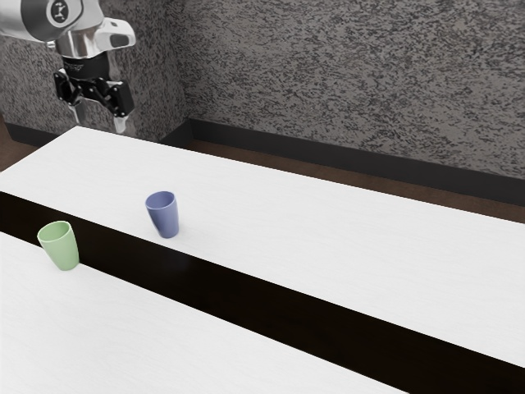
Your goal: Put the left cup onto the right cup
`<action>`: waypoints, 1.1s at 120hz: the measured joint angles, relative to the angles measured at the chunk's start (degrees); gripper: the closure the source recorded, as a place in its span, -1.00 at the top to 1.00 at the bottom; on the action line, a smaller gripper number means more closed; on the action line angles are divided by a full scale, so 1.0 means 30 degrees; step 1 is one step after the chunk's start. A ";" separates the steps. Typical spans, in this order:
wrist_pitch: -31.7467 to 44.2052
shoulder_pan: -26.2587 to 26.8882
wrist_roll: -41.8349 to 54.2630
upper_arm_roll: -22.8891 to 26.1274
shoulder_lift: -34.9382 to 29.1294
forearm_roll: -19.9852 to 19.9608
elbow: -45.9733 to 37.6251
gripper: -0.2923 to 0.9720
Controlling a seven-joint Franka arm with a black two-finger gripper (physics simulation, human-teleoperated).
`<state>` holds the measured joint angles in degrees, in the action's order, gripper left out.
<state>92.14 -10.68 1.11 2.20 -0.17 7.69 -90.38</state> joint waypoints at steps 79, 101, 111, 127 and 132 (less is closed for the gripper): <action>0.1640 0.0229 0.0239 -0.0030 0.0056 -0.0291 -0.2494 0.54; 0.2498 0.1016 0.0268 -0.0561 0.0115 -0.0662 -0.3642 0.54; 0.2908 0.1324 0.0281 -0.0743 -0.0054 -0.0847 -0.4275 0.54; 0.3569 0.1757 0.0294 -0.0812 -0.0682 -0.0957 -0.5387 0.54; 0.3728 0.2022 0.0288 -0.0817 -0.0935 -0.0973 -0.5733 0.54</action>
<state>103.32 -4.61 1.98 -0.25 -2.98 4.78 -107.57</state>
